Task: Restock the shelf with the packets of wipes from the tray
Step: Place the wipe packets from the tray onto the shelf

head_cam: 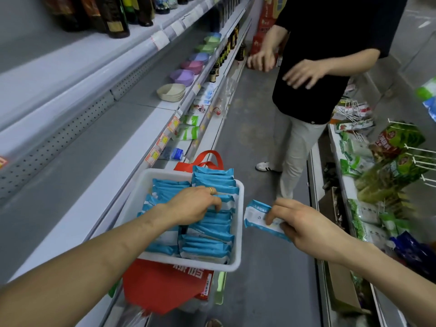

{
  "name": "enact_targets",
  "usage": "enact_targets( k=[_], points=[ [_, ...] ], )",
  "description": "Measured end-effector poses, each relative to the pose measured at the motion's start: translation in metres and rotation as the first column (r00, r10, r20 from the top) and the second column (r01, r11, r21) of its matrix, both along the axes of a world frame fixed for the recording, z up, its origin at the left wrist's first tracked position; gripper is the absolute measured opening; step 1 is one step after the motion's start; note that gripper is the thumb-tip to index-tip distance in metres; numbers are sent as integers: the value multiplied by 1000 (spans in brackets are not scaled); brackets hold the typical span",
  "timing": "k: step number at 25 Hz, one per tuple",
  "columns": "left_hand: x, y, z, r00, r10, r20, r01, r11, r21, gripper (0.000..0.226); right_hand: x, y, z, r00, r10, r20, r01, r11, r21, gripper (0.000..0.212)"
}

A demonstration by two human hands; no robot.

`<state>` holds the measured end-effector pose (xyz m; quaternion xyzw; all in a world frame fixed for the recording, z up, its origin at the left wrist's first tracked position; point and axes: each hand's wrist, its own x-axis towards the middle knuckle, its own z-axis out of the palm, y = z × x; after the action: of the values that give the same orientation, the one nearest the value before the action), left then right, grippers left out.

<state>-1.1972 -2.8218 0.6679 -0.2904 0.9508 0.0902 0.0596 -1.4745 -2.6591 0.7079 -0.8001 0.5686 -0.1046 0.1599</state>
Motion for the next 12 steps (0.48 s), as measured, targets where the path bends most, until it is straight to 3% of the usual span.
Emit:
enact_targets(
  k=[6, 10, 12],
  points=[
    [72, -10, 93, 996, 67, -51, -71, 993, -92, 39, 56, -64, 40, 987, 161, -1, -160, 985, -63, 49],
    [176, -2, 191, 975, 215, -64, -224, 947, -231, 28, 134, -125, 86, 936, 352, -7, -350, 930, -114, 48],
    [233, 19, 242, 942, 309, -130, -331, 920, -210, 35, 183, -148, 119, 895, 445, 10, -440, 889, -129, 48]
  ],
)
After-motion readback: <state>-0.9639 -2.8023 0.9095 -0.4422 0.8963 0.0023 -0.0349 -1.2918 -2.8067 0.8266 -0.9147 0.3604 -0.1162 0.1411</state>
